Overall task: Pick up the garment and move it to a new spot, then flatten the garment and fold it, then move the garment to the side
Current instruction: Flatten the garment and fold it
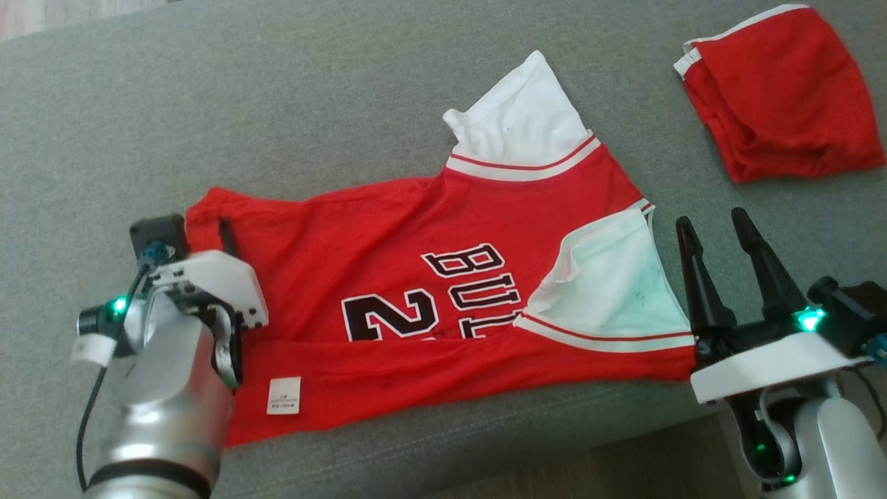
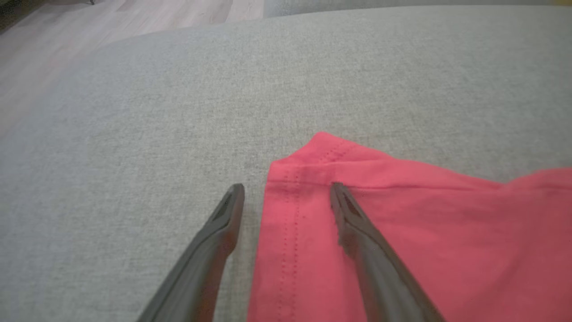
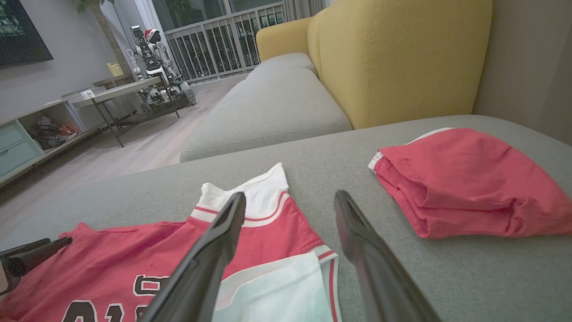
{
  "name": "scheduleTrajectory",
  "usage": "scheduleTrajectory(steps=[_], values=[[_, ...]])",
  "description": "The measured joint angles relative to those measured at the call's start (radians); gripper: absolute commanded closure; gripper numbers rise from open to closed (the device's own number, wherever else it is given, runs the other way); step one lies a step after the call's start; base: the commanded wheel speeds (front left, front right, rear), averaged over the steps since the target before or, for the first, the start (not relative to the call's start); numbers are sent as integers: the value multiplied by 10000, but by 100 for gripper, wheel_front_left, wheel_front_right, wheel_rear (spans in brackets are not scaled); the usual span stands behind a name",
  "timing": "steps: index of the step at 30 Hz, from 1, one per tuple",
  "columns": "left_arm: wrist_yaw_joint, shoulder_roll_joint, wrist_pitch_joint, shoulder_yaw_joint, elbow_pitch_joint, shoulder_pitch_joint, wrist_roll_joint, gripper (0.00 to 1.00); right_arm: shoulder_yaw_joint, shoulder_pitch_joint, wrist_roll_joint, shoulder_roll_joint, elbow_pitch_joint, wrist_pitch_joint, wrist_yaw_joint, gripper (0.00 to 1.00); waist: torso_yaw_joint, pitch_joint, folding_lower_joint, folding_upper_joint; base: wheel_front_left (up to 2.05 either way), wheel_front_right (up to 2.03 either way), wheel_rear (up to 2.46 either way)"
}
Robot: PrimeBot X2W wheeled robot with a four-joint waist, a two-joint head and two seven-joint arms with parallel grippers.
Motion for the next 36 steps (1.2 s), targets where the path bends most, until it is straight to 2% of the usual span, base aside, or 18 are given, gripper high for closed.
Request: scheduleTrajectory(steps=[7, 8, 9, 11, 16, 20, 24, 30, 36], values=[[-224, -10, -163, -31, 754, -570, -79, 0, 188, -152, 10, -25, 188, -44, 0, 0, -13, 115, 0, 0, 0, 0, 0], [-301, -13, -171, -58, 855, -630, -84, 34, 215, -168, 10, -25, 209, -52, 0, 0, -5, 135, 0, 0, 0, 0, 0], [-349, -25, -169, -94, 997, -717, -105, 100, 215, -171, 10, -25, 226, -75, 0, 0, 11, 150, 0, 0, 0, 0, 0], [-493, -86, -171, -113, 1141, -870, -186, 100, 207, -171, 10, -25, 261, -90, 0, 0, 62, 150, 0, 0, 0, 0, 0], [-500, -247, -299, -84, 951, -945, -251, 100, 88, -176, 73, -71, 284, -117, 0, 0, 339, 137, 0, 0, 0, 0, 0], [-508, -403, -334, -128, -236, -759, -249, 100, -86, -352, 128, -336, 284, 96, 0, 0, 712, 85, 0, 0, 0, 0, 0], [-518, -573, -337, -201, -1615, -196, -251, 100, -171, -1395, 558, -518, 499, 828, 0, 0, 1189, 74, 0, 0, 0, 0, 0], [-568, -591, -345, -897, -2487, 785, -485, 100, -267, -3428, 880, -828, 2240, 2096, 0, 0, 1985, 135, 0, 0, 0, 0, 0], [-328, -589, -347, -2169, -3168, 845, -1482, 100, -1129, -5397, 752, -1051, 5484, 3536, -2, 0, 2613, 332, 0, 0, 0, 0, 0]])
